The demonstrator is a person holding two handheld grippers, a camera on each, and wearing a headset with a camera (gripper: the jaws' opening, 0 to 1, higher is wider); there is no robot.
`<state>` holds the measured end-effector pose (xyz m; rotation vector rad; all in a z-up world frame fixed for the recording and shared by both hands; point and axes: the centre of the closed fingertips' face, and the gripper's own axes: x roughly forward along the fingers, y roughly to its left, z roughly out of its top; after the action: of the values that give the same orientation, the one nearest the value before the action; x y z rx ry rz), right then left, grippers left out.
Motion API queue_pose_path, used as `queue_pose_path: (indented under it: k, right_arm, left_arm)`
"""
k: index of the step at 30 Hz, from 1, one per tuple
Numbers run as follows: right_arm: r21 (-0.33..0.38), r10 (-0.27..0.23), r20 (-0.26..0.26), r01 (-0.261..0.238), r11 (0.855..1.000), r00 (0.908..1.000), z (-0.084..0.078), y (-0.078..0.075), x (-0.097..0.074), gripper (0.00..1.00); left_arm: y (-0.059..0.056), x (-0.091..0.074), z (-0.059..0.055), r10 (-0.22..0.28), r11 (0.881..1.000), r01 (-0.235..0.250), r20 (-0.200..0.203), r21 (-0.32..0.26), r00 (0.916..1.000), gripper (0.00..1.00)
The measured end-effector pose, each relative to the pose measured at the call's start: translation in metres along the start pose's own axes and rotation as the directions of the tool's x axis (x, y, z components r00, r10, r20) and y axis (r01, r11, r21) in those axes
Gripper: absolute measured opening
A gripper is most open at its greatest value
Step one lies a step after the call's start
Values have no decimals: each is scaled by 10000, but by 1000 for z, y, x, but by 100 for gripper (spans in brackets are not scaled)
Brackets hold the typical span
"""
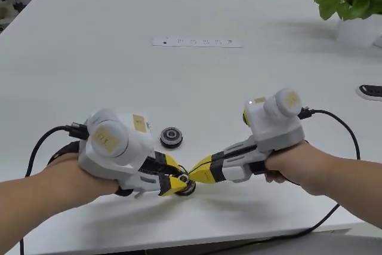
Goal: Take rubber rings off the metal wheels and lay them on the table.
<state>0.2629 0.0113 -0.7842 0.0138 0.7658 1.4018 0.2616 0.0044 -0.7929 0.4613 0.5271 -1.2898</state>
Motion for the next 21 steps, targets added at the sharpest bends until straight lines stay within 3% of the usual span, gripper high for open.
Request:
queue_pose_path:
  k: [10, 21]
  right_arm:
    - [74, -32, 162, 31, 10000, 9999, 3, -2, -2, 0]
    - [139, -79, 367, 74, 9999, 9993, 7, -2, -5, 0]
  left_arm:
    - [3, -8, 5, -45, 9993, 54, 252, -364, 9997, 13]
    - [-2, -21, 12, -39, 10000, 41, 450, -49, 9990, 28]
